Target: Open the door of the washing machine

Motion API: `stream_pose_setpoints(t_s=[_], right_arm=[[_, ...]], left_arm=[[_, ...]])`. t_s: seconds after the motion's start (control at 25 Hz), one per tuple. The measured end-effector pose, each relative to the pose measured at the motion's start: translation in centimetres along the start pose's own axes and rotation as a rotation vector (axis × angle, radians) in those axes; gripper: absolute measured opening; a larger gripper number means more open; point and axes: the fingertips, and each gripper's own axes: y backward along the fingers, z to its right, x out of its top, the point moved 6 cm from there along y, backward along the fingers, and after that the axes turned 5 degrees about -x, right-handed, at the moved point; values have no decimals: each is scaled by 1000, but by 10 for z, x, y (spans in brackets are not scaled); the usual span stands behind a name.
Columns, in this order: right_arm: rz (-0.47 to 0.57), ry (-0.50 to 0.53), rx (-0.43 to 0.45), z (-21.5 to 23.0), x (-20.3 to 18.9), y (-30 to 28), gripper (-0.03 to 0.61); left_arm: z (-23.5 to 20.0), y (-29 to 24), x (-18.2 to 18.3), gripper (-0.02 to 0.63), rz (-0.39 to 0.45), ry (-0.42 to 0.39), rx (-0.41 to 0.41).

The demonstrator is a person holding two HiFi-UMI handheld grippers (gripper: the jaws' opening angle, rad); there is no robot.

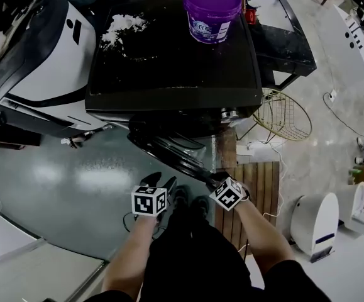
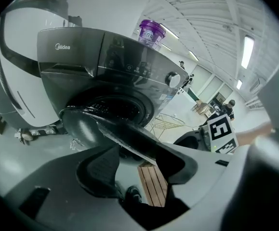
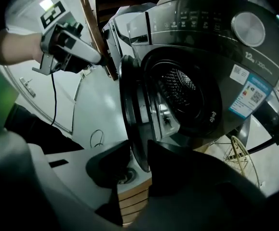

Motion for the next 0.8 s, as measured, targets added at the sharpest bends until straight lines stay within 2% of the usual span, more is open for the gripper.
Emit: stream_pose_setpoints(t_s=[0.32,0.6,0.8], right_arm=[[70,-135,0,-4,-30,32,126],[140,-184,31,-28,-25,71,124],[151,-191,7,-37,-12,85,123]], left_arm=[[0,5,-22,237,14,49,55],[-10,28,-44,161,-17,-45,211],[-30,40,-67,112,-23,27,192]])
